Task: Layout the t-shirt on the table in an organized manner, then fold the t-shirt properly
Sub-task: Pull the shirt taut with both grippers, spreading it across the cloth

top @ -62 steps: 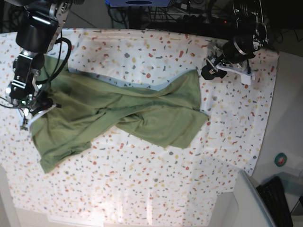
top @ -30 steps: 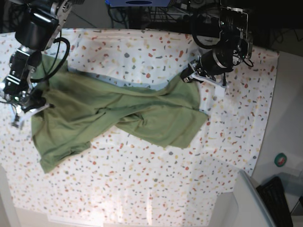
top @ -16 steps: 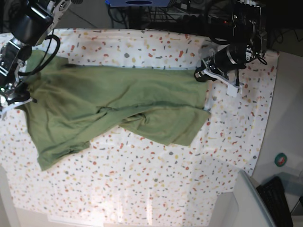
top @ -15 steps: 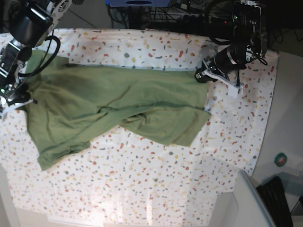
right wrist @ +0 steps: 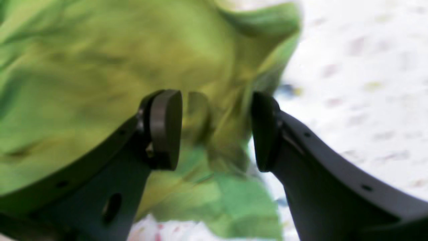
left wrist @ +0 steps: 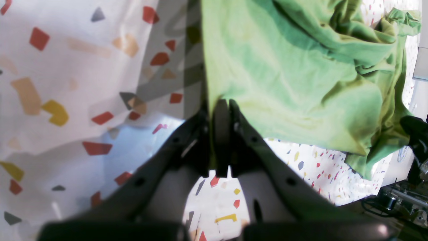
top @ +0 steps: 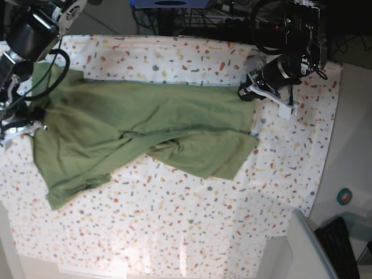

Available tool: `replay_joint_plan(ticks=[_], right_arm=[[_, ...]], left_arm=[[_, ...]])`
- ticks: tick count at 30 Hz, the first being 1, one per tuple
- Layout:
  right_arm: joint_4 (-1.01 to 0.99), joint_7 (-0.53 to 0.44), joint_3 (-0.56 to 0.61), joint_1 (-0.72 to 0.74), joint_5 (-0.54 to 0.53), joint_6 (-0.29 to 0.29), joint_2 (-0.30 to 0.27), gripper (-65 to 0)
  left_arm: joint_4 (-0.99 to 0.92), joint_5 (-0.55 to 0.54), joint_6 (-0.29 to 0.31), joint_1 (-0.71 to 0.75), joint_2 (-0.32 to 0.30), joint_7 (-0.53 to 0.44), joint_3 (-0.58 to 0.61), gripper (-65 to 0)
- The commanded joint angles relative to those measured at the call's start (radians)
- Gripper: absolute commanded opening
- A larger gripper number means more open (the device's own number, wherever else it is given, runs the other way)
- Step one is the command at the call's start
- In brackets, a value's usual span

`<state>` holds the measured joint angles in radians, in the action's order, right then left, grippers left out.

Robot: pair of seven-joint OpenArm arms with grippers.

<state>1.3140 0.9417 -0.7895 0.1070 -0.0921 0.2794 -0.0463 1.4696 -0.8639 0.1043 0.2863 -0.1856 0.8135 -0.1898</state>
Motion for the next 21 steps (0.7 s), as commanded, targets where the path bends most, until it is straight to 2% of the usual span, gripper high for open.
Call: replay_joint_plan(ticks=[1, 5, 11, 15, 21], right_arm=[[0.032, 0.0, -0.031, 0.007, -0.004, -0.01, -0.034, -34.1], [0.071, 0.013, -0.052, -0.003, -0.011, -0.009, -0.037, -33.8], [0.158, 0.087, -0.054, -0.034, -0.016, -0.006, -0.042, -33.8], [0.108, 0.052, -0.057, -0.034, -0.016, -0.006, -0.051, -33.8], [-0.015, -0.025, -0.202, -0.026, -0.016, -0.001, -0.051, -33.6]], left_arm=[[0.015, -0.015, 0.01, -0.003, -0.007, -0.009, -0.003, -65.0], [0.015, -0.013, 0.01, -0.003, -0.007, -0.009, -0.003, -65.0], [0.015, -0.013, 0.01, -0.003, -0.007, -0.009, -0.003, -65.0], [0.016, -0.013, 0.01, -0.003, -0.007, -0.009, -0.003, -65.0], [0.019, -0.013, 0.01, 0.011, -0.009, -0.009, -0.006, -65.0]])
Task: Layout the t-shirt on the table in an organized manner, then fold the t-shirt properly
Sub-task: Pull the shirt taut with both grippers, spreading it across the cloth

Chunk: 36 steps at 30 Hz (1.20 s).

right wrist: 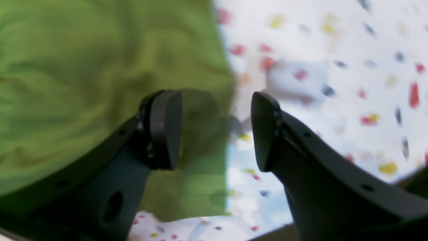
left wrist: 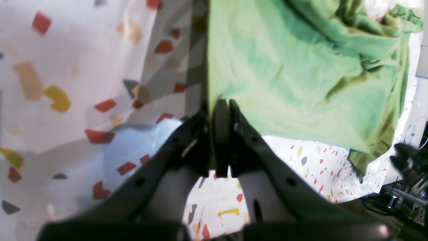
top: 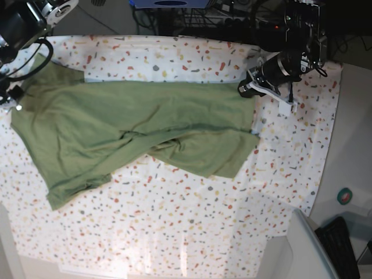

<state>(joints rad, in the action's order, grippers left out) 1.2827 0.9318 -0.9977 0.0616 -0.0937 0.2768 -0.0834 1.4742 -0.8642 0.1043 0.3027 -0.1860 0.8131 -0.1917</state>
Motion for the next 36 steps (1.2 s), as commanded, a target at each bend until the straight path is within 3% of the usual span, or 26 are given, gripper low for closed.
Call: replay_joint_plan(ticks=[1, 3, 7, 12, 16, 20, 30, 36], right_arm=[[0.004, -0.027, 0.0, 0.017, -0.015, 0.002, -0.014, -33.6], [-0.004, -0.04, -0.003, 0.013, -0.015, 0.026, -0.014, -33.6], [-0.004, -0.007, -0.046, 0.011, -0.015, 0.16, -0.014, -33.9], [-0.041, -0.009, -0.056, 0.019, -0.015, 0.194, -0.014, -34.1], [-0.131, -0.009, -0.057, 0.02, -0.018, 0.2, -0.046, -34.1], [-0.142, -0.003, -0.057, -0.003, -0.111, 0.293, -0.051, -34.4], [-0.018, -0.006, -0.057, -0.105, -0.392, 0.299, -0.068, -34.4], [-0.14, -0.024, -0.053, -0.084, -0.377, 0.299, -0.092, -34.4]], left_arm=[[0.013, -0.013, 0.01, -0.006, -0.008, -0.008, -0.002, -65.0], [0.013, -0.011, 0.01, -0.006, -0.008, -0.008, -0.002, -65.0], [0.018, -0.011, 0.01, -0.006, -0.008, -0.008, -0.001, -65.0], [0.018, -0.011, 0.01, -0.006, -0.022, -0.008, -0.001, -65.0], [0.018, -0.013, 0.01, -0.006, -0.043, -0.008, -0.002, -65.0], [0.018, -0.014, 0.01, -0.006, -0.046, -0.008, -0.002, -65.0], [0.018, -0.013, 0.01, -0.006, -0.046, -0.008, -0.002, -65.0], [0.018, -0.014, 0.01, -0.006, -0.056, -0.008, -0.002, -65.0]])
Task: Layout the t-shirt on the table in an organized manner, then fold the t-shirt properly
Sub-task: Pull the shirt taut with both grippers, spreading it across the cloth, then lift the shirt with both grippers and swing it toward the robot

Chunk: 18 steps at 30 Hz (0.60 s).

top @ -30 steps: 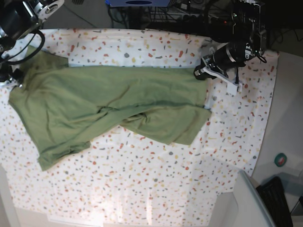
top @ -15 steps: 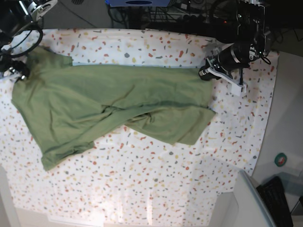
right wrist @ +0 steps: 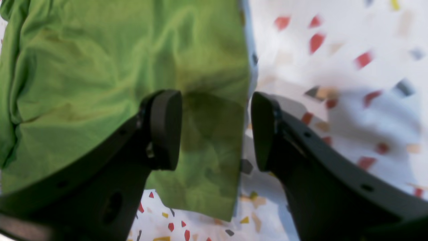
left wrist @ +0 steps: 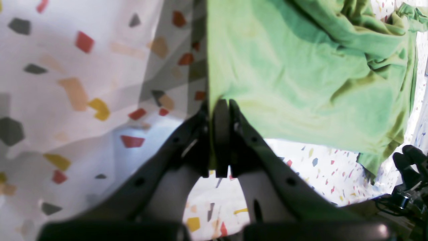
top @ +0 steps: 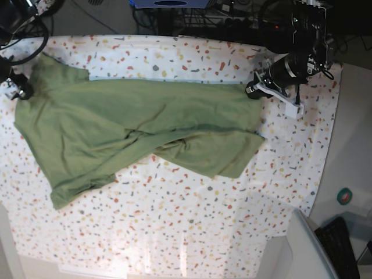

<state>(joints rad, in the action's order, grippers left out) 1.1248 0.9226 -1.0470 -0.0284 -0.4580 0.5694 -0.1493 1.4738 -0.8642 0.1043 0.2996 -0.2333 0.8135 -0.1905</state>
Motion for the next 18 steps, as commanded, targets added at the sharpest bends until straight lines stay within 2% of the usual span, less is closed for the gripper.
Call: replay_joint_plan(ticks=[1, 7, 10, 11, 14, 18], right_arm=[[-0.01, -0.023, -0.002, 0.009, -0.012, 0.007, -0.029, -34.4], [-0.167, -0.087, 0.001, 0.009, -0.012, 0.007, -0.066, -34.4], [-0.182, -0.063, 0.001, 0.009, -0.017, 0.011, -0.077, -34.4], [-0.182, -0.043, 0.001, 0.009, -0.018, 0.019, -0.077, -34.4], [-0.182, -0.024, 0.003, 0.009, -0.014, 0.116, -0.077, -34.5], [-0.19, -0.027, 0.075, 0.009, -0.014, 0.129, -0.082, -34.5]], left_arm=[[0.018, -0.014, 0.01, -0.003, -0.01, -0.009, -0.004, -65.0], [0.015, -0.013, 0.01, -0.003, -0.01, -0.009, -0.007, -65.0], [0.017, -0.013, 0.01, -0.003, -0.01, -0.009, -0.004, -65.0], [0.017, -0.013, 0.01, -0.003, -0.01, -0.009, -0.004, -65.0], [0.015, -0.013, 0.01, -0.003, -0.01, -0.009, -0.004, -65.0], [0.018, -0.013, 0.01, -0.003, -0.01, -0.009, -0.004, -65.0]])
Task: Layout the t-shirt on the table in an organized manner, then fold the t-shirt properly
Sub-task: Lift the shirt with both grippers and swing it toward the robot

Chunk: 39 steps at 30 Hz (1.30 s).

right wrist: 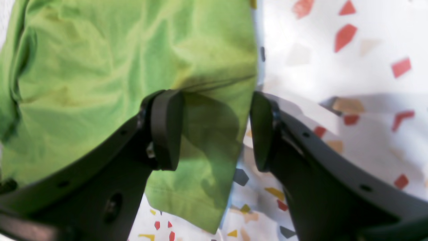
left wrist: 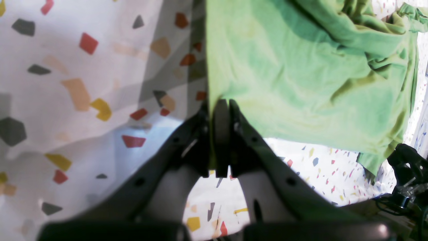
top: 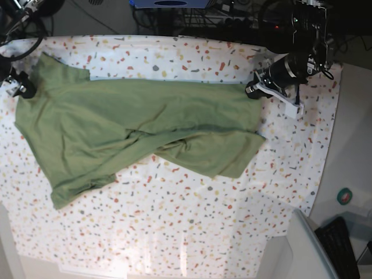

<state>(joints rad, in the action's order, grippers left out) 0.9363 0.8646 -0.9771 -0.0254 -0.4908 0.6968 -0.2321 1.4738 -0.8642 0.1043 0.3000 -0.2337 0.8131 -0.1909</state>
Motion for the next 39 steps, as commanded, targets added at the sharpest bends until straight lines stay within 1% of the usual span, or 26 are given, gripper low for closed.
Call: replay_joint_plan(ticks=[1, 4, 5, 6, 8, 10, 11, 16, 18, 19, 21, 22, 24, 26, 30, 34, 37, 39], right_arm=[[-0.001, 0.031, 0.013, 0.006, 0.017, 0.001, 0.003, -34.5], [-0.001, 0.029, 0.013, 0.006, 0.017, 0.001, 0.007, -34.7], [-0.001, 0.029, 0.013, 0.006, 0.017, 0.001, 0.007, -35.9], [-0.001, 0.029, 0.013, 0.006, 0.017, 0.001, 0.007, -38.9], [0.0, 0.029, 0.013, 0.006, 0.016, 0.001, 0.007, -48.3], [0.002, 0.029, 0.013, 0.006, 0.016, 0.001, 0.006, -62.0], [0.005, 0.029, 0.013, 0.006, 0.016, 0.001, 0.006, -65.0], [0.022, 0.051, 0.013, 0.009, 0.014, 0.001, 0.0, -65.0], [0.083, 0.107, 0.013, 0.008, 0.016, 0.001, 0.0, -65.0], [0.132, 0.144, 0.016, 0.008, 0.019, -0.01, 0.003, -65.0], [0.227, 0.195, 0.022, 0.009, 0.017, -0.093, 0.01, -65.0], [0.267, 0.21, 0.022, 0.028, 0.017, -0.141, 0.012, -65.0], [0.304, 0.218, 0.024, 0.072, 0.019, -0.222, 0.021, -65.0], [0.31, 0.219, 0.025, 0.124, 0.019, -0.274, 0.013, -65.0], [0.309, 0.219, 0.039, 0.244, 0.019, -0.332, 0.0, -65.0], [0.306, 0.203, 0.198, 0.374, 0.02, -0.389, -0.025, -65.0], [0.267, 0.12, 0.312, 0.483, 0.02, -0.404, -0.049, -65.0], [0.227, 0.066, 0.37, 0.562, 0.02, -0.404, -0.082, -65.0]], left_arm=[[0.018, -0.013, 0.01, -0.003, -0.01, -0.008, -0.003, -65.0], [0.018, -0.013, 0.01, -0.003, -0.01, -0.008, -0.003, -65.0], [0.018, -0.013, 0.01, -0.003, -0.01, -0.008, -0.003, -65.0], [0.018, -0.013, 0.01, -0.003, -0.01, -0.008, -0.003, -65.0], [0.018, -0.013, 0.01, -0.003, -0.01, -0.008, -0.003, -65.0], [0.018, -0.013, 0.01, -0.003, -0.01, -0.008, -0.002, -65.0], [0.018, -0.013, 0.01, -0.003, -0.01, -0.008, -0.002, -65.0], [0.029, -0.013, 0.01, -0.003, -0.011, -0.008, -0.002, -65.0], [0.067, -0.011, 0.007, 0.011, -0.028, 0.004, -0.002, -65.0], [0.098, -0.011, 0.007, 0.012, -0.036, 0.025, -0.002, -65.0], [0.152, -0.011, 0.004, 0.003, -0.039, 0.087, -0.012, -65.0], [0.173, -0.011, -0.01, -0.017, -0.039, 0.116, -0.012, -65.0], [0.187, -0.011, -0.061, -0.066, -0.039, 0.167, -0.003, -65.0], [0.189, -0.011, -0.108, -0.132, -0.033, 0.208, -0.003, -65.0], [0.178, -0.011, -0.117, -0.301, -0.033, 0.266, 0.046, -65.0], [0.049, -0.011, -0.12, -0.5, -0.028, 0.268, 0.12, -65.0], [-0.094, -0.011, -0.12, -0.675, 0.017, 0.266, 0.152, -65.0], [-0.175, -0.011, -0.12, -0.79, 0.044, 0.265, 0.159, -65.0]])
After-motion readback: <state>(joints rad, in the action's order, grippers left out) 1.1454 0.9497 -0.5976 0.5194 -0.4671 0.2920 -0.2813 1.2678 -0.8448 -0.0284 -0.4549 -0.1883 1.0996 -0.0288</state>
